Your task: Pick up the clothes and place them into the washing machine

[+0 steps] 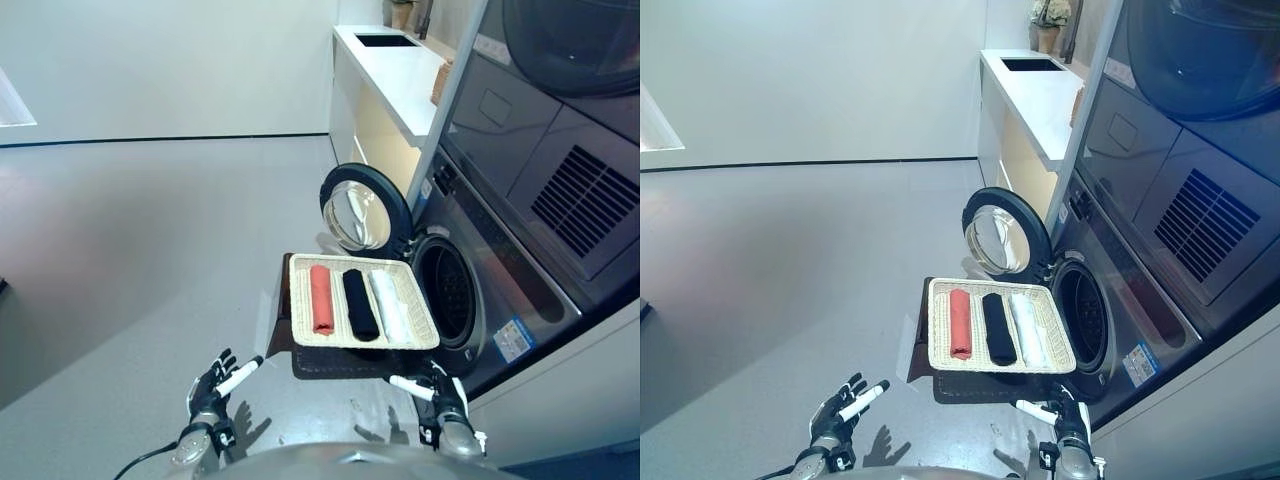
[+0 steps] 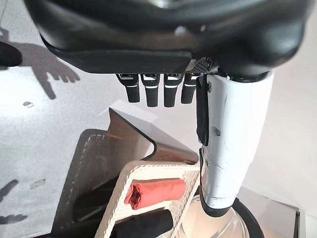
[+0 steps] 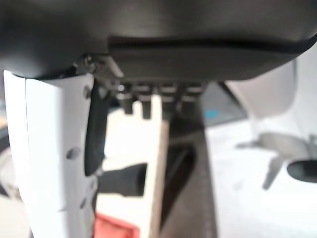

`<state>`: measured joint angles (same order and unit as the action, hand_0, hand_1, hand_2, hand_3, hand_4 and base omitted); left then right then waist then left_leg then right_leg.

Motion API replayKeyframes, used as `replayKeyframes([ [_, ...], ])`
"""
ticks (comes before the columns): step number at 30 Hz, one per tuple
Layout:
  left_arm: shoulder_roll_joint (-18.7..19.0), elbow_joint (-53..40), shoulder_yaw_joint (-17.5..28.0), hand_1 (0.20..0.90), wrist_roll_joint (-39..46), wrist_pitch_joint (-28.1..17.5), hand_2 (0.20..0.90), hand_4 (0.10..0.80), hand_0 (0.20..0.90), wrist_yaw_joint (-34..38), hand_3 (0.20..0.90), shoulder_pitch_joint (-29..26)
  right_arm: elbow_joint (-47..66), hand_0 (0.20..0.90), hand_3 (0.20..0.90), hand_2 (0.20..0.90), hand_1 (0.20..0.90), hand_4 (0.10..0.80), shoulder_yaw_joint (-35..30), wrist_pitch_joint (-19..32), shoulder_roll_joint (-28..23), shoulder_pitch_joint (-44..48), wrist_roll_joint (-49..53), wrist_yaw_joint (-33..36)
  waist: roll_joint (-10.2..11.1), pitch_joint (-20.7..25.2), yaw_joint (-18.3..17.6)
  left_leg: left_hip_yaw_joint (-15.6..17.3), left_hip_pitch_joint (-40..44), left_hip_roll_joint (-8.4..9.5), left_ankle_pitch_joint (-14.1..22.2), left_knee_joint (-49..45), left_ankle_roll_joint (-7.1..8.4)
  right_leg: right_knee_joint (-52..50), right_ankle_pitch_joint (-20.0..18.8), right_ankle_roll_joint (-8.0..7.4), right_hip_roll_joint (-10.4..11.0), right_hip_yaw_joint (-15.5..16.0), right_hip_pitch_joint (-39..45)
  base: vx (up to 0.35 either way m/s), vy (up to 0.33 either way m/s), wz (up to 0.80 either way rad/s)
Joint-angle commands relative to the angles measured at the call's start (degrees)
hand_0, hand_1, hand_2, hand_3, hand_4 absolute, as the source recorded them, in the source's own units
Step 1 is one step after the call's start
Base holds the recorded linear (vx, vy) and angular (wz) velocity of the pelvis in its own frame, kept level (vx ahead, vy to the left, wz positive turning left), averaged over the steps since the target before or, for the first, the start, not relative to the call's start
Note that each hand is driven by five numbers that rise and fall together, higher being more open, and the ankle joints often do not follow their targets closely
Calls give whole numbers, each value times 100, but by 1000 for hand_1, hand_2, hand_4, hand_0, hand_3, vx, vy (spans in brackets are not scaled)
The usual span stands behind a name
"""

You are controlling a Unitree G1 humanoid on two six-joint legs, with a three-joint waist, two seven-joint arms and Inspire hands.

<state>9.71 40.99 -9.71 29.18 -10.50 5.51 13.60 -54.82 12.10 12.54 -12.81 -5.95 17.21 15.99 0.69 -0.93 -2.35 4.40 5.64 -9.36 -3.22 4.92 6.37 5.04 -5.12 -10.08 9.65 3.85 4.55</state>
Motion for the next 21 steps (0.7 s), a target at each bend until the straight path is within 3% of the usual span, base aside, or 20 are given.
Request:
replayKeyframes([
  [1, 112, -167, -4, 900, -163, -541, 900, 800, 900, -8, 900, -707, 227, 900, 900, 900, 900, 800, -2, 388, -42, 586, -164, -22, 68, -167, 51, 108, 213, 452, 402, 8, -160, -4, 136, 172, -341, 320, 52, 0, 0, 0],
  [10, 137, -210, -16, 900, -166, -513, 900, 800, 900, 16, 900, -723, 303, 900, 900, 900, 900, 800, -30, 349, -65, 596, -98, -12, 76, -236, 31, 92, 175, 504, 410, 8, -198, -4, 95, 150, -276, 320, 29, -1, 4, 0],
  [21, 194, -488, 31, 900, 41, -515, 900, 800, 900, 10, 900, -759, 342, 900, 900, 900, 900, 800, -33, 248, -61, 675, -57, -65, 89, -356, 117, 69, 97, 696, 491, -60, -424, -533, 219, 107, -54, 232, -220, 6, 47, 0],
])
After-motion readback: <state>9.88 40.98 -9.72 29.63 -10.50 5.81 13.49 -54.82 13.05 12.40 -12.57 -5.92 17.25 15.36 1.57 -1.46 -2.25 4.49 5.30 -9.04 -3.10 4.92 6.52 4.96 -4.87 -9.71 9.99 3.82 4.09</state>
